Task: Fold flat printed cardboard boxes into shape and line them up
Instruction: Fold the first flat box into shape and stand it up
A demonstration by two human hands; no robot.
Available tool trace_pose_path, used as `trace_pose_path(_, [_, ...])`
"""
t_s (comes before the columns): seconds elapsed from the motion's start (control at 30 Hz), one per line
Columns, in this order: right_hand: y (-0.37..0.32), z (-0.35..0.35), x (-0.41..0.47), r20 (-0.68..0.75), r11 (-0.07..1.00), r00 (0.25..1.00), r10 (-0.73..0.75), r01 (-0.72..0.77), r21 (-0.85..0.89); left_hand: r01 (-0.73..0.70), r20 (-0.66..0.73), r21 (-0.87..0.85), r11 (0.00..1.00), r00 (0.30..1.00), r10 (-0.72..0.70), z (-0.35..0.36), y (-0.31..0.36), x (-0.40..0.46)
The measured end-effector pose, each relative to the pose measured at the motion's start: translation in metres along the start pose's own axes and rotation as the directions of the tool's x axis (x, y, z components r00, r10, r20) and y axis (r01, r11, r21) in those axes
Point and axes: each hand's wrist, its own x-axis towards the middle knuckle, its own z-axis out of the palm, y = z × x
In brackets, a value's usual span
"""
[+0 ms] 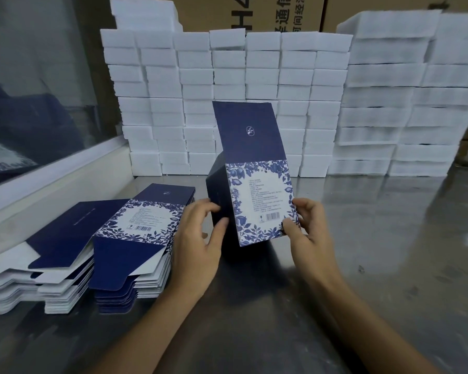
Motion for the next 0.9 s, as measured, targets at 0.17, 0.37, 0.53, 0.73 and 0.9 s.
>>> trace_pose_path(0.17, [-0.004,0.000,0.000,-0.013,0.998,0.998,0.065,-0.065,-0.004,0.442,0.169,-0.189,0.877,0.894,-0.414,0.001,-0.002,-0.001])
trace_pose_path(0.37, [-0.016,0.003,-0.007,0.074,0.994,0.991,0.107,-0.108,0.008,0.422,0.205,-0.230,0.877,0.902,-0.380,0.005,-0.002,-0.001])
trace_pose_path(0.53, [-0.022,0.005,-0.008,0.206,0.972,0.973,0.101,-0.141,0.189,0.368,0.233,-0.232,0.900,0.920,-0.316,0.000,0.011,-0.002])
trace_pose_path(0.73, [-0.015,-0.001,-0.004,0.108,0.956,0.974,0.200,-0.218,0.194,0.353,0.388,-0.286,0.891,0.893,-0.229,-0.006,0.016,0.001])
trace_pose_path(0.9, [-0.013,-0.002,0.000,-0.008,0.974,0.979,0.205,-0.203,0.103,0.258,0.281,-0.099,0.961,0.934,-0.221,-0.003,0.014,-0.003])
